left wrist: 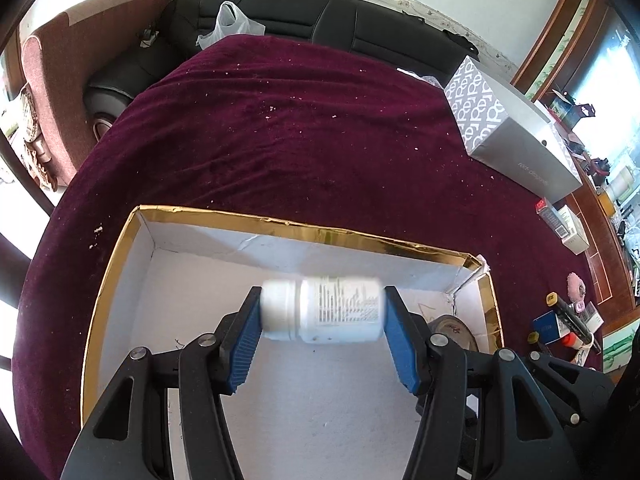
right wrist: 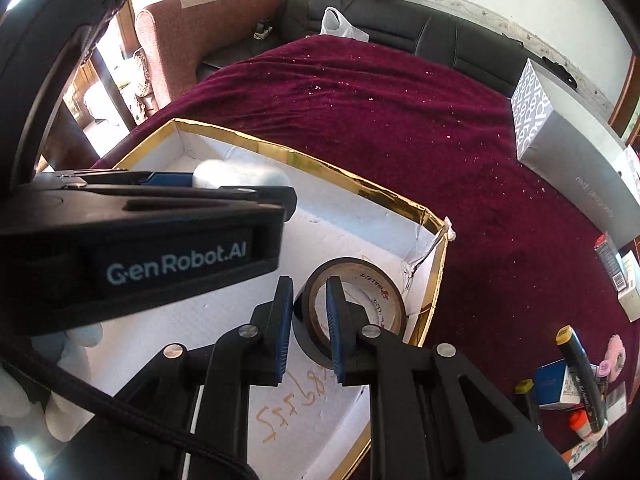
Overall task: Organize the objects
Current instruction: 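Lower bottle into tray with left tool while right tool sets tape beside it, then move both tools back over the pile toward the black lipstick and a black marker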
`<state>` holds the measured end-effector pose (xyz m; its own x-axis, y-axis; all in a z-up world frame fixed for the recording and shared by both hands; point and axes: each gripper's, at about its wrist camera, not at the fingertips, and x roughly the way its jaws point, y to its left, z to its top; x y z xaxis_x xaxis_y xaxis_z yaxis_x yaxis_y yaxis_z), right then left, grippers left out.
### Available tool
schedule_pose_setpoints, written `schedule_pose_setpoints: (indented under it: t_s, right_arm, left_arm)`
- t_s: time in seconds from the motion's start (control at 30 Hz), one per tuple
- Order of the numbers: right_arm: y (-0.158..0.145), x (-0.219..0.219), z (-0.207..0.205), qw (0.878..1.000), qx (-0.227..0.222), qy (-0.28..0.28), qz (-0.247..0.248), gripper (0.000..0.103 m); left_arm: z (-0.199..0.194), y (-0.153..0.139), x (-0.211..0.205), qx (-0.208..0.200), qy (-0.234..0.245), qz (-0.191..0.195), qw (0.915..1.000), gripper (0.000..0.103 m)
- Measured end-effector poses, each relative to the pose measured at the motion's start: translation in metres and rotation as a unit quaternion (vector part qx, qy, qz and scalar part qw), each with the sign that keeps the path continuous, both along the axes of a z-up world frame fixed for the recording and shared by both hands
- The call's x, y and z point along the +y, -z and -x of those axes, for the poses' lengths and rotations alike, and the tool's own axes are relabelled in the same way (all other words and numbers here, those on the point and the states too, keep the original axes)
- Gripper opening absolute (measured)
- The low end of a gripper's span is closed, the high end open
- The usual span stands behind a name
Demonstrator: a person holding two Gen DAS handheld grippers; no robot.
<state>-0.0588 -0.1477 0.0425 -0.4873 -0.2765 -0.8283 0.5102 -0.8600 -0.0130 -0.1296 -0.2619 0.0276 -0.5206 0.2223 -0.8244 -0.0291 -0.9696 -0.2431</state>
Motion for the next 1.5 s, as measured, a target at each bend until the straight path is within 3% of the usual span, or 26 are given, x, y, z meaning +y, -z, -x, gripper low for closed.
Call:
schedule_pose_setpoints:
  t_s: [0.13, 0.23, 0.3, 0.37, 0.57, 0.63, 0.7, 0.77, 0.9, 1.07, 1.13, 1.27, 1.33, 1.37, 1.4, 1.5]
  right_arm:
    - [0.004, 0.003, 0.002, 1.0, -0.004, 0.008, 0.007, 0.019]
    - [0.0, 0.01, 0.004, 1.0, -0.003, 0.019, 0.022, 0.032]
    - [-0.007, 0.016, 0.004, 0.999, 0.0, 0.026, 0.037, 0.05]
    - [-0.018, 0.023, 0.003, 0.998, 0.009, 0.031, 0.057, 0.057]
    - [-0.061, 0.061, -0.02, 0.992, 0.033, 0.048, 0.109, 0.058]
    - [-0.075, 0.084, -0.033, 0.989, 0.038, 0.058, 0.13, 0.064]
    - [-0.084, 0.112, -0.043, 0.984, 0.036, 0.071, 0.157, 0.073]
    - [-0.085, 0.144, -0.053, 0.98, 0.024, 0.089, 0.177, 0.074]
    - [-0.064, 0.201, -0.056, 0.969, -0.022, 0.139, 0.204, 0.073]
    - [-0.026, 0.246, -0.049, 0.942, -0.097, 0.171, 0.274, 0.073]
    - [-0.019, 0.248, -0.042, 0.944, -0.101, 0.177, 0.26, 0.073]
    - [-0.006, 0.237, -0.034, 0.965, -0.084, 0.178, 0.174, 0.072]
    - [0.0, 0.24, -0.036, 0.97, -0.074, 0.183, 0.144, 0.062]
    - [0.004, 0.24, -0.037, 0.97, -0.082, 0.178, 0.147, 0.053]
    - [0.007, 0.248, -0.042, 0.967, -0.094, 0.17, 0.163, 0.05]
    - [0.011, 0.246, -0.054, 0.964, -0.117, 0.126, 0.203, 0.05]
  left_arm:
    - [0.002, -0.004, 0.002, 0.003, -0.006, -0.014, 0.9999, 0.053]
    - [0.001, -0.007, -0.001, 0.002, -0.012, -0.033, 0.9994, 0.053]
    - [0.0, -0.011, -0.005, 0.001, -0.018, -0.05, 0.9986, 0.053]
    - [-0.005, -0.018, -0.009, 0.005, -0.026, -0.06, 0.9978, 0.053]
    - [-0.032, -0.049, -0.019, 0.03, -0.045, -0.06, 0.9967, 0.053]
    - [-0.052, -0.064, -0.014, 0.045, -0.034, -0.065, 0.9963, 0.054]
    - [-0.075, -0.078, -0.003, 0.06, -0.018, -0.072, 0.9954, 0.062]
    - [-0.095, -0.089, 0.011, 0.073, 0.001, -0.089, 0.9934, 0.067]
    - [-0.13, -0.097, 0.05, 0.088, 0.048, -0.124, 0.9873, 0.067]
    - [-0.154, -0.087, 0.087, 0.085, 0.073, -0.126, 0.9857, 0.067]
    - [-0.16, -0.083, 0.094, 0.083, 0.072, -0.106, 0.9883, 0.067]
    - [-0.167, -0.081, 0.096, 0.082, 0.058, -0.084, 0.9914, 0.067]
    - [-0.171, -0.081, 0.094, 0.084, 0.047, -0.083, 0.9919, 0.067]
    - [-0.171, -0.081, 0.093, 0.085, 0.044, -0.083, 0.992, 0.067]
    - [-0.171, -0.081, 0.092, 0.086, 0.042, -0.083, 0.992, 0.067]
    - [-0.167, -0.078, 0.095, 0.082, 0.041, -0.081, 0.9925, 0.067]
